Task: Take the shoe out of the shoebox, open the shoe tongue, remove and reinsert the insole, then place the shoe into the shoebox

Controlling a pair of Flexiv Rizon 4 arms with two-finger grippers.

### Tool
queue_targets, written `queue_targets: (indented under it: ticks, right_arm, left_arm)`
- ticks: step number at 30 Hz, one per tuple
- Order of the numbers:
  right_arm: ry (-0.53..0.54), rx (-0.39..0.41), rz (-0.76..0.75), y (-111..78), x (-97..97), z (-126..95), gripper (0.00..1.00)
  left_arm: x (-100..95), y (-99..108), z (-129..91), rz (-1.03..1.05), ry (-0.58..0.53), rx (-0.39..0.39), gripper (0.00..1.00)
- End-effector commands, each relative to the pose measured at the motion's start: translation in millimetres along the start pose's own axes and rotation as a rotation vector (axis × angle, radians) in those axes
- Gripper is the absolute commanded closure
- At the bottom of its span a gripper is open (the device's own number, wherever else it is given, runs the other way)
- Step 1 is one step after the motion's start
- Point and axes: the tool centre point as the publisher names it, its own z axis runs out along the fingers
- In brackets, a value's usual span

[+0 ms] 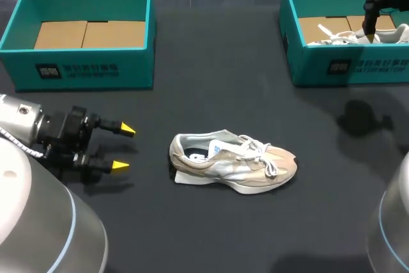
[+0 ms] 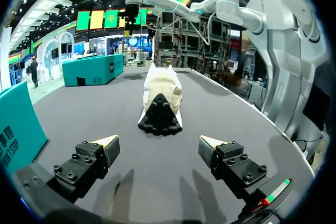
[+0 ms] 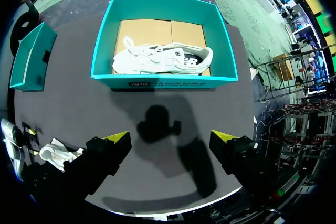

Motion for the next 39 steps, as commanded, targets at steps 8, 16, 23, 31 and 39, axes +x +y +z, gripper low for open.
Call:
queue_targets:
  ticks: [8,16,23,31,39]
  right_arm:
    - [-0.001,0.0,0.001,-0.1,0.4,0,0.0]
    - [-0.001,0.0,0.001,-0.1,0.4,0,0.0]
    - [-0.001,0.0,0.001,-0.1,0.4,0,0.0]
    - [-0.001,0.0,0.001,-0.1,0.4,0,0.0]
    - [-0.001,0.0,0.001,-0.1,0.4,0,0.0]
  left_arm:
    - [-3.7,-1,28,-0.009,0.014,0.053,0.0]
    - [-2.8,-8,34,-0.047,0.011,0.078,0.0]
    - [-1.0,-7,47,-0.037,0.018,0.077,0.0]
    - [-1.4,-15,64,-0.063,0.052,0.113,0.0]
    - [-0.9,-15,66,-0.062,0.056,0.115,0.0]
